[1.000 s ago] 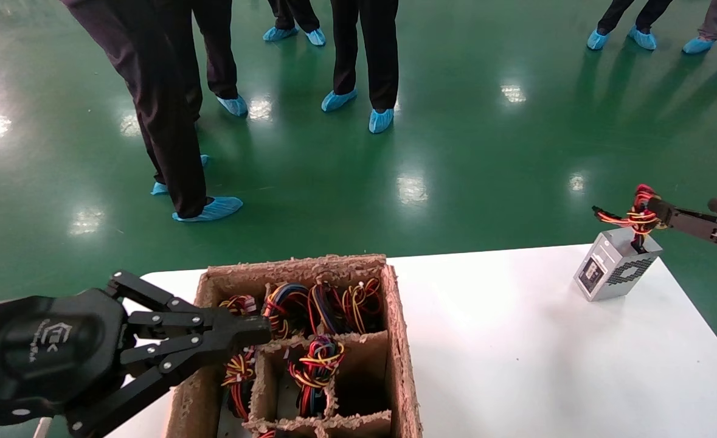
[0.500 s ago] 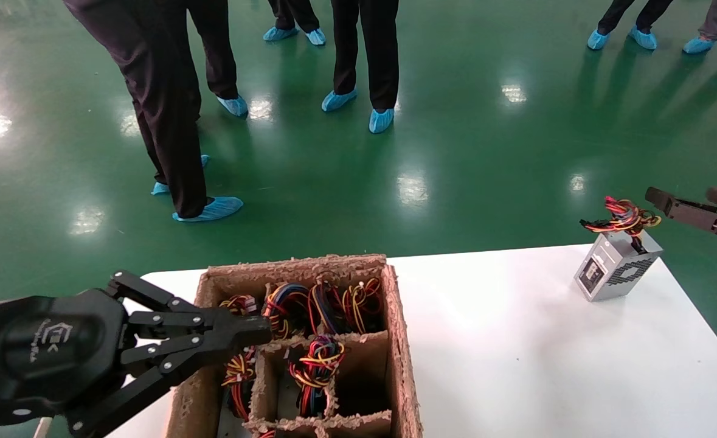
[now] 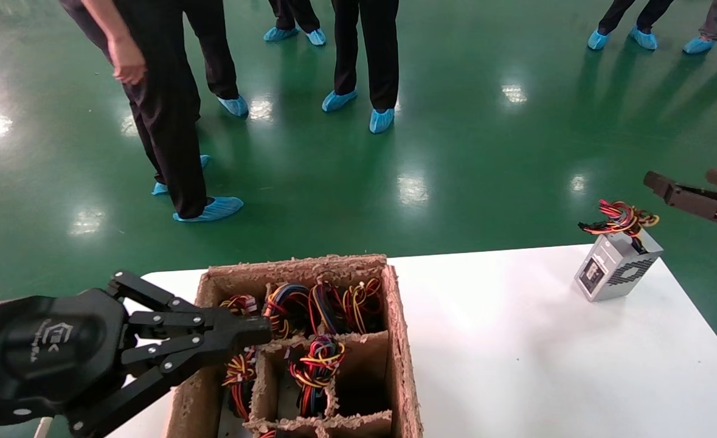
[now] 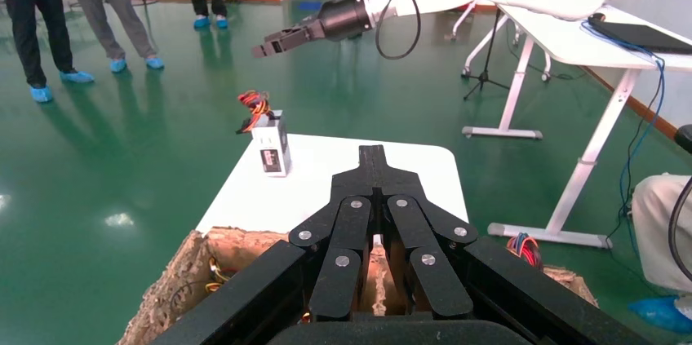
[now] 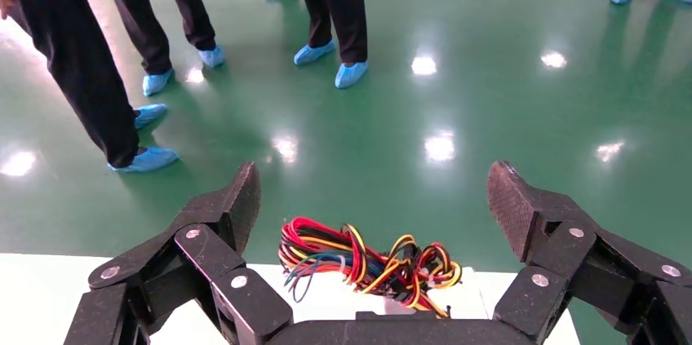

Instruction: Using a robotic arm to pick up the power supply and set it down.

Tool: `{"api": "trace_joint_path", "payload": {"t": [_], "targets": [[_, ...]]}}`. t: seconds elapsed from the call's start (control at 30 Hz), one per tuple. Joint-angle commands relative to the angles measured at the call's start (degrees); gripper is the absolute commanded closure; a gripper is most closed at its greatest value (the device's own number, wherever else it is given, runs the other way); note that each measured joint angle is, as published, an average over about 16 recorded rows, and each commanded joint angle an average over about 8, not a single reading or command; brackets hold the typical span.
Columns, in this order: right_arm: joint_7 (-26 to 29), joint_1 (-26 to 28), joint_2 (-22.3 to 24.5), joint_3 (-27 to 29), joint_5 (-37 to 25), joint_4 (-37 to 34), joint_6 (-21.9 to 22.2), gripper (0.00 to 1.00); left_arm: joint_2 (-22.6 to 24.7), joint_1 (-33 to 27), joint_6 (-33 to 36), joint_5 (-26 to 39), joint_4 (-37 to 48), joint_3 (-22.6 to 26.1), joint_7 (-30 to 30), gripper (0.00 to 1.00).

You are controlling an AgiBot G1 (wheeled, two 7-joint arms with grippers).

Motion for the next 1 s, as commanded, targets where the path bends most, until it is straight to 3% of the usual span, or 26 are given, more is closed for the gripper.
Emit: {"api": "trace_joint_path", "payload": {"t": [0.03, 0.43, 0.47, 0.7, 0.73, 1.0], "targets": [[-0.1, -0.4, 0.1, 0.1, 0.4, 0.9, -0.3, 0.00, 0.0, 0.0, 0.0, 0.0, 0.0, 0.0, 0.0, 1.00], [-1.3, -2.0, 0.2, -0.5, 4.9, 8.3, -8.1, 0.00, 0.0, 0.0, 0.0, 0.0, 0.0, 0.0, 0.0, 1.00], [-1.4, -2.1, 0.2, -0.5, 5.2, 9.0, -8.7, 0.00, 0.0, 0.0, 0.0, 0.0, 0.0, 0.0, 0.0, 0.92], [-2.0, -3.1, 0.3, -0.9, 7.8, 13.3, -13.3, 0.00, 0.0, 0.0, 0.0, 0.0, 0.0, 0.0, 0.0, 0.05], [-2.1, -3.2, 0.3, -1.0, 8.2, 13.9, -13.9, 0.00, 0.0, 0.0, 0.0, 0.0, 0.0, 0.0, 0.0, 0.00], [-2.9, -4.3, 0.4, -1.4, 11.1, 18.9, -19.1, 0.00, 0.0, 0.0, 0.0, 0.0, 0.0, 0.0, 0.0, 0.00]]}}
